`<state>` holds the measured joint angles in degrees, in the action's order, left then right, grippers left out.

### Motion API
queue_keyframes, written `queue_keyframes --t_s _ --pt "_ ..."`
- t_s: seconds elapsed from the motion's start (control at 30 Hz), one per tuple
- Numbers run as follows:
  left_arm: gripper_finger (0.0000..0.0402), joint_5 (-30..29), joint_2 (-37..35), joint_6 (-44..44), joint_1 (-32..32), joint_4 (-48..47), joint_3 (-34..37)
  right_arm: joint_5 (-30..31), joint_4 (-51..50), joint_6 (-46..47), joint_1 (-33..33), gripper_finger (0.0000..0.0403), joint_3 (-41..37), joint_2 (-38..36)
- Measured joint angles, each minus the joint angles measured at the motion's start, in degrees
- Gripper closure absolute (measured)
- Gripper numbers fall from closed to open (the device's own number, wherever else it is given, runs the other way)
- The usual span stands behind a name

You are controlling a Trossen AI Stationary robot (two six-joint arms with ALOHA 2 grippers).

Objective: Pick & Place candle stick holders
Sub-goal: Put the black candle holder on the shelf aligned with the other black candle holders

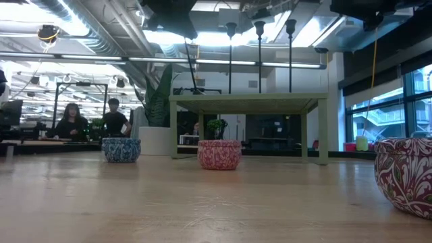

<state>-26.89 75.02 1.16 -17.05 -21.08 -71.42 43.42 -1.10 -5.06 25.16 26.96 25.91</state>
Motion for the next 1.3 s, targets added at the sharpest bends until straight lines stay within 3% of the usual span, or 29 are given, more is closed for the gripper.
queue_keyframes --t_s 0.67,1.3 --pt "0.0264 1.06 0.00 -3.44 -1.92 0.35 0.00 0.00 0.00 0.00 0.01 0.0290 0.00 0.00" --pt "0.0261 1.09 0.00 -3.46 -2.25 0.35 0.00 0.00 0.00 -0.13 0.01 0.0290 0.00 0.00"
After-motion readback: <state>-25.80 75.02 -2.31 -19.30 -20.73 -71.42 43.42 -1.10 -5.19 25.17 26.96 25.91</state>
